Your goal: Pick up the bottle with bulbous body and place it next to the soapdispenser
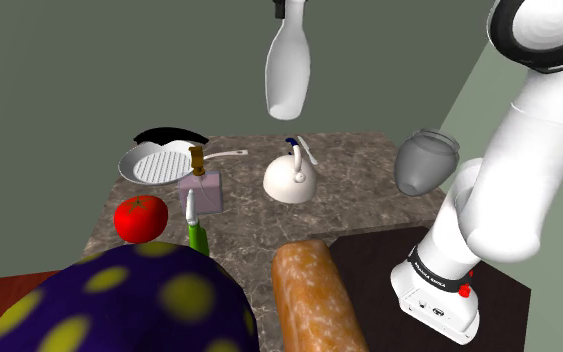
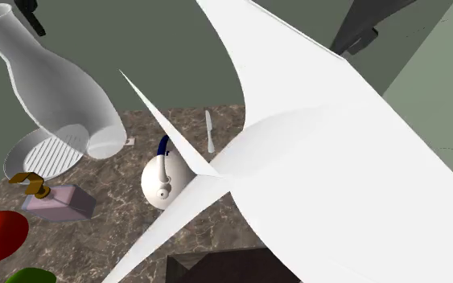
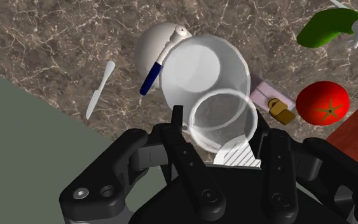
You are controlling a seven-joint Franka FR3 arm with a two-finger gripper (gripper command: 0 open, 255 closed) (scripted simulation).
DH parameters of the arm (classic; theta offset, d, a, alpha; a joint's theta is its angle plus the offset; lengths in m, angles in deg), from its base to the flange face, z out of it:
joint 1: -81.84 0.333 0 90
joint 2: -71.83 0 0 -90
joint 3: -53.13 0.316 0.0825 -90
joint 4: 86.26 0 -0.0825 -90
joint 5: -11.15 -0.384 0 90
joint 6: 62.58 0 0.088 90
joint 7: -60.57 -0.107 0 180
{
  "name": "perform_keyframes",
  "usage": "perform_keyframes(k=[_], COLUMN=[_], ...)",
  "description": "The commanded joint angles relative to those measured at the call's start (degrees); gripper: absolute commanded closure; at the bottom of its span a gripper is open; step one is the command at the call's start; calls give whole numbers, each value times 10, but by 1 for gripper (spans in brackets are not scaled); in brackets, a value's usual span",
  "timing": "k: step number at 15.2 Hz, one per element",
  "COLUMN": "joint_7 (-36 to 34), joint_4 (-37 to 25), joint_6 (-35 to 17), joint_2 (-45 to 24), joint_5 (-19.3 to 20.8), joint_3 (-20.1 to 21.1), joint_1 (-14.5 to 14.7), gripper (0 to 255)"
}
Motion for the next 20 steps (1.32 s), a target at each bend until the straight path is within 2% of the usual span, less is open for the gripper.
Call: perform_keyframes(k=[1,4,6,12,20], joint_7=[-31,-71,-101,-102,-104], joint_4=[-29,-89,-154,-1,132], joint_6=[6,26,48,-38,-123], joint_2=[-23,-64,-106,-39,10], joint_5=[-5,-10,-15,-8,-4], joint_3=[13,29,39,40,42], joint_1=[15,36,53,59,62], gripper=[255,255,255,255,255])
